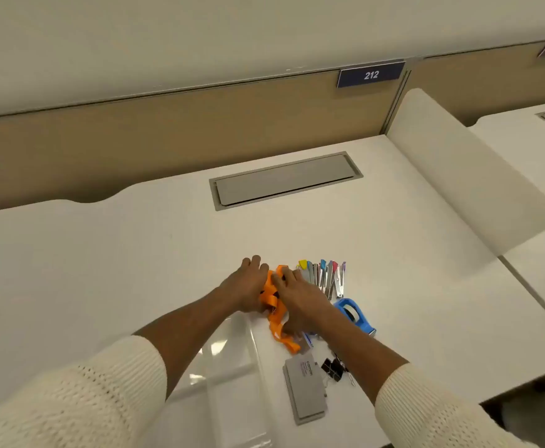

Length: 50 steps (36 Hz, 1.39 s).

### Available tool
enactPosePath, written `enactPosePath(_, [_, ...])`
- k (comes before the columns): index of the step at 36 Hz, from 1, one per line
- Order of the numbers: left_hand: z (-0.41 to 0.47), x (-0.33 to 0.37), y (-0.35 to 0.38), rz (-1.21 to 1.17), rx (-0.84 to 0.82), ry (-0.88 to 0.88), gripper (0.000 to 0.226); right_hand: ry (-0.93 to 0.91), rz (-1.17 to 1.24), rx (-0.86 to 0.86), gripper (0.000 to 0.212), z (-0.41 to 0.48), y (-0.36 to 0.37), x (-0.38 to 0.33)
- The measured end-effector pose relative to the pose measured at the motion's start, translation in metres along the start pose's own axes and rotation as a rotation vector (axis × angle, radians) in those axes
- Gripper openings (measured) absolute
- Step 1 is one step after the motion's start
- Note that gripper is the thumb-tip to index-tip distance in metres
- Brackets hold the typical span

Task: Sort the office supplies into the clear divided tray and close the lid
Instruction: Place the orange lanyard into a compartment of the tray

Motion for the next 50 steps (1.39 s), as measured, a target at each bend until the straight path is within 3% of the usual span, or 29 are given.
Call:
enactPosePath(3, [0.0, 0.001, 0.002, -0.068, 0.066, -0.036, 0.059, 0.051, 0.023, 0.023, 0.108, 0.005, -0.001, -0.003])
enactPosePath(9, [-0.007, 0.0, -0.008, -0.294, 0.121, -0.158, 0.033, 0.129, 0.183, 0.18, 0.044, 0.017, -0.01, -0.011])
enactPosePath(14, [-0.016, 0.002, -0.019, -0.391, 0.153, -0.209, 0.026, 0.185, 0.376, 0.203, 0.02, 0.019, -0.022, -0.012])
enactPosePath(23, [-0.065, 0.007, -0.065, -0.574, 0.389, -0.238, 0.035, 0.163, 0.515, 0.434, 0.022, 0.005, -0.068, -0.024])
enactPosePath(31, [-0.133, 0.004, -0.088, -0.557, 0.499, -0.351, 0.029, 0.103, 0.572, 0.481, 0.024, -0.016, -0.097, -0.075])
enactPosePath(35, [-0.155, -0.004, -0.079, -0.553, 0.505, -0.43, 0.029, 0.128, 0.609, 0.429, 0.021, -0.019, -0.093, -0.1])
enactPosePath(42, [-0.172, -0.008, -0.036, -0.6, 0.373, -0.514, 0.016, 0.254, 0.57, 0.193, 0.028, -0.02, -0.05, -0.131])
enactPosePath(46, [-0.175, -0.004, -0.013, -0.703, 0.318, -0.506, 0.028, 0.279, 0.597, 0.084, 0.044, -0.023, -0.034, -0.133])
enactPosePath(50, [-0.178, -0.003, -0.002, -0.779, 0.285, -0.481, 0.045, 0.245, 0.612, 0.086, 0.059, -0.028, -0.037, -0.131])
Point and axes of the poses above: each hand's wrist, its own z-axis towards the middle knuckle, its own y-axis out of the palm, x = y × z, the point moved 1 cm from there along z, towards the middle knuckle, and after that the axes turned 2 degrees about x, right-handed, at the moved point
